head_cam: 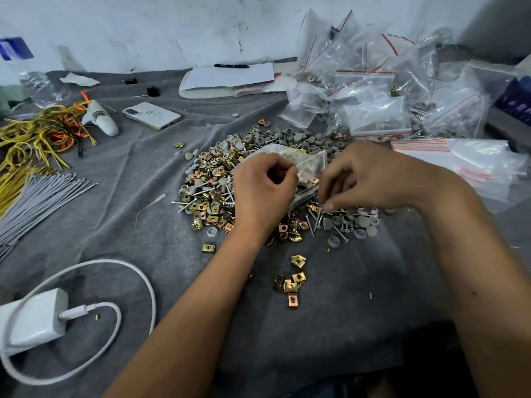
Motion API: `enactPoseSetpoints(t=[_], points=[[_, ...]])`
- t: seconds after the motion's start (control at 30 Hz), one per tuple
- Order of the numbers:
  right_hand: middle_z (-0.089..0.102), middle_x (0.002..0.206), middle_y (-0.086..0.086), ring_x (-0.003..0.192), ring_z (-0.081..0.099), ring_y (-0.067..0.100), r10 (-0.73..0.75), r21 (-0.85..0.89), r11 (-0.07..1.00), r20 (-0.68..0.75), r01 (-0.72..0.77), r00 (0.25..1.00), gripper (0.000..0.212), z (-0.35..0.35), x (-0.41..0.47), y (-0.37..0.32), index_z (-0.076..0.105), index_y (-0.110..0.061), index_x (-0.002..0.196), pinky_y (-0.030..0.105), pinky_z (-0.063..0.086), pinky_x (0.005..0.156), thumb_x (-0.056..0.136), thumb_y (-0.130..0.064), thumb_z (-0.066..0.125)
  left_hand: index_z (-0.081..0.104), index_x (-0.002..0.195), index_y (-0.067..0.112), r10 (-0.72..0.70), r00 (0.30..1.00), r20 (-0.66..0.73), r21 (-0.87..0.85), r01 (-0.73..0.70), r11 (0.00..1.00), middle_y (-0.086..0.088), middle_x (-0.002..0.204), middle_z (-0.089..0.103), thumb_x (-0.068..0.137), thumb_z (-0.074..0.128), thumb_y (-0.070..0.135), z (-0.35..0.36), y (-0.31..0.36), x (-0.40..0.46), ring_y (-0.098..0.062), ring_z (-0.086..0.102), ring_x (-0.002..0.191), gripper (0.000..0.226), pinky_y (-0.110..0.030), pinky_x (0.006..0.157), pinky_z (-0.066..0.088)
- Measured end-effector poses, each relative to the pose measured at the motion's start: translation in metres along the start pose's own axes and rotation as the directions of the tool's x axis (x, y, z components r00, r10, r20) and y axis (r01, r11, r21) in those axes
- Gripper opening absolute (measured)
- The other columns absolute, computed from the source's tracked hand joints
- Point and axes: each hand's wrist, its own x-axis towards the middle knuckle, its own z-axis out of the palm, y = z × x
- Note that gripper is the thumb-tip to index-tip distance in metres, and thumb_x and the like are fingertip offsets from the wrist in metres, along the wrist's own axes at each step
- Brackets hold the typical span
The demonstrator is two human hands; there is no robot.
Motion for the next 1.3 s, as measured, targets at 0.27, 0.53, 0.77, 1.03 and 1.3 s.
enactPoseSetpoints(t=[0.27, 0.53, 0.77, 1.03, 1.3], points=[[0.068, 0.063, -0.014, 0.057, 0.063, -0.001, 0.186, -0.342, 0.931, 0.134, -0.131, 0.973, 0.017, 0.022, 0.012, -0.013, 0.076, -0.026, 0.076, 0.019, 0.045, 0.054, 0.073, -0.027, 0.092, 0.079, 0.080, 0.012, -0.021, 1.000, 0.001, -0.013, 0.021, 1.000, 0.004, 0.073, 0.071, 0.087, 0.076, 0.013, 0.001, 0.001, -0.001, -0.013, 0.066, 0.069, 0.008, -0.040, 0.069, 0.058], [0.071, 0.071, -0.015, 0.067, 0.066, -0.002, -0.005, -0.117, 0.993, -0.062, -0.002, 0.998, 0.014, 0.013, -0.001, -0.007, 0.075, -0.030, 0.077, 0.014, 0.048, 0.058, 0.078, -0.026, 0.088, 0.078, 0.080, 0.014, -0.016, 1.000, 0.009, -0.013, 0.016, 1.000, 0.006, 0.074, 0.071, 0.087, 0.077, 0.013, -0.001, 0.002, -0.001, -0.010, 0.066, 0.070, 0.007, -0.036, 0.068, 0.057], [0.064, 0.066, -0.020, 0.064, 0.061, -0.012, -0.060, -0.174, 0.985, -0.355, -0.003, 0.933, 0.012, 0.017, 0.014, -0.011, 0.078, -0.028, 0.086, 0.003, 0.042, 0.058, 0.082, -0.019, 0.085, 0.078, 0.081, 0.013, 0.000, 1.000, 0.000, -0.039, 0.000, 0.999, 0.003, 0.075, 0.071, 0.087, 0.076, 0.010, -0.002, 0.003, -0.001, -0.011, 0.066, 0.070, 0.007, -0.035, 0.068, 0.057], [0.076, 0.081, -0.005, 0.076, 0.069, 0.021, -0.121, -0.349, 0.931, -0.568, -0.105, 0.814, 0.012, 0.039, 0.027, -0.016, 0.080, -0.034, 0.092, 0.031, 0.055, 0.070, 0.081, -0.035, 0.084, 0.073, 0.075, 0.013, 0.057, 0.988, -0.143, -0.082, -0.069, 0.994, 0.004, 0.071, 0.068, 0.086, 0.074, 0.009, -0.004, 0.004, 0.002, -0.014, 0.065, 0.067, 0.012, -0.039, 0.064, 0.055], [0.070, 0.076, -0.019, 0.073, 0.068, -0.007, -0.110, -0.055, 0.994, -0.541, 0.095, 0.834, 0.009, 0.021, 0.015, 0.001, 0.080, -0.025, 0.089, 0.008, 0.052, 0.067, 0.083, -0.021, 0.086, 0.074, 0.076, 0.010, 0.028, 0.995, -0.097, -0.027, -0.031, 0.999, 0.000, 0.071, 0.068, 0.087, 0.076, 0.013, -0.003, -0.002, 0.002, -0.018, 0.064, 0.069, 0.012, -0.044, 0.068, 0.054]])
